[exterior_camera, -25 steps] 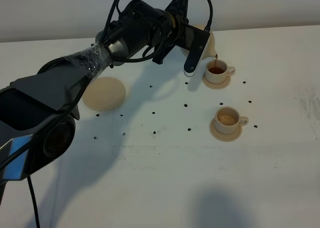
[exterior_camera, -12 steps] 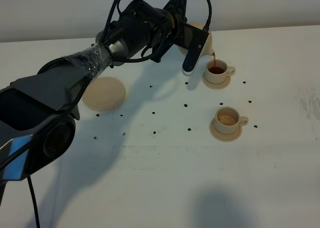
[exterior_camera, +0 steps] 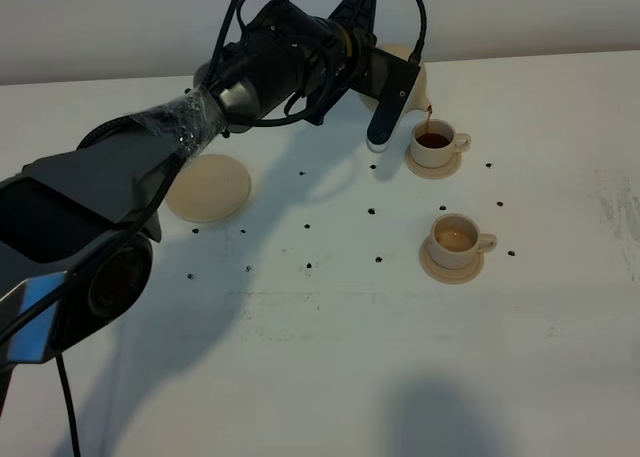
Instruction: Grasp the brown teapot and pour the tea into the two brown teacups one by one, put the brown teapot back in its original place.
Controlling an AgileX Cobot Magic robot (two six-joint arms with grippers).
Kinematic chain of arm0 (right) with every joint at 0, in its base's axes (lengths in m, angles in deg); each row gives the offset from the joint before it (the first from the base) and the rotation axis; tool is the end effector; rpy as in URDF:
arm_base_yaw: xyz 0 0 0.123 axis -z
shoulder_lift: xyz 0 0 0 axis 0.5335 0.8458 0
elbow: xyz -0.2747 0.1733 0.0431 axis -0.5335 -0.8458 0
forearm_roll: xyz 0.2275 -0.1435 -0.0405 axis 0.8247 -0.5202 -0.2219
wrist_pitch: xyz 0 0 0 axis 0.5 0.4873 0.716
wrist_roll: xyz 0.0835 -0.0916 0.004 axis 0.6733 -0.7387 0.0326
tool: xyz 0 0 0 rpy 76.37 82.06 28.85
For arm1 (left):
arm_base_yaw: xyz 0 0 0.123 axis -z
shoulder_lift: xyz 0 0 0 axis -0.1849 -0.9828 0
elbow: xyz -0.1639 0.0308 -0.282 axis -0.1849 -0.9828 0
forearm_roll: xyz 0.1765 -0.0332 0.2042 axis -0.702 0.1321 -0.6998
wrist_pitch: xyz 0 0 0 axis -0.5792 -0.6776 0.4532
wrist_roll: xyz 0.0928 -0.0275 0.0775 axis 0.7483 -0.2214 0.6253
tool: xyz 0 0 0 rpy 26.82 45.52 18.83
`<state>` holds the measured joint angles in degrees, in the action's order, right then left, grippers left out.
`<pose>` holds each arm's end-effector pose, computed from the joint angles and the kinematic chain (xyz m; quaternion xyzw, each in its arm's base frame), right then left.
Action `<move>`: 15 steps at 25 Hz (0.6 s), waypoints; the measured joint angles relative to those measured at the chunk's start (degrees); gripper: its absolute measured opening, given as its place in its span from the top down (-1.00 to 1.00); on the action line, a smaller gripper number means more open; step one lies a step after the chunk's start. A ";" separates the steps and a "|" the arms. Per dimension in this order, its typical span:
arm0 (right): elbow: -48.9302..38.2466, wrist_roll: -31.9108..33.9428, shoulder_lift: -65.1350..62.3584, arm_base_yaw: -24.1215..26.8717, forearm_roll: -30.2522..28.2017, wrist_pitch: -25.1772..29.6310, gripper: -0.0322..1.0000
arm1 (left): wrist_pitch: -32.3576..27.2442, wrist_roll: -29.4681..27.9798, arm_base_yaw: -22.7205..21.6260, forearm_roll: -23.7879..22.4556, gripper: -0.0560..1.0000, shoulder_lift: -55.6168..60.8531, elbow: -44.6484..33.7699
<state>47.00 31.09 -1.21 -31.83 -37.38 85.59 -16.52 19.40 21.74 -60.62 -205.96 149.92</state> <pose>-0.0086 0.0192 0.2740 -0.0563 0.8566 0.0531 0.5101 0.5542 -0.3303 0.2002 0.7859 0.3977 0.3095 0.3584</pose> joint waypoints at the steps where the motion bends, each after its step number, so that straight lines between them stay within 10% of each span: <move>1: 0.00 0.00 0.00 0.00 0.00 0.00 0.51 | 0.07 0.00 0.03 -0.24 0.72 0.00 0.00; 15: 0.00 0.00 0.00 0.00 0.00 0.00 0.51 | 0.14 -1.74 0.70 -1.96 0.72 0.00 0.00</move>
<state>47.00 31.09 -1.21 -31.83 -37.38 85.59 -16.38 17.66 22.45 -62.58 -205.96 149.92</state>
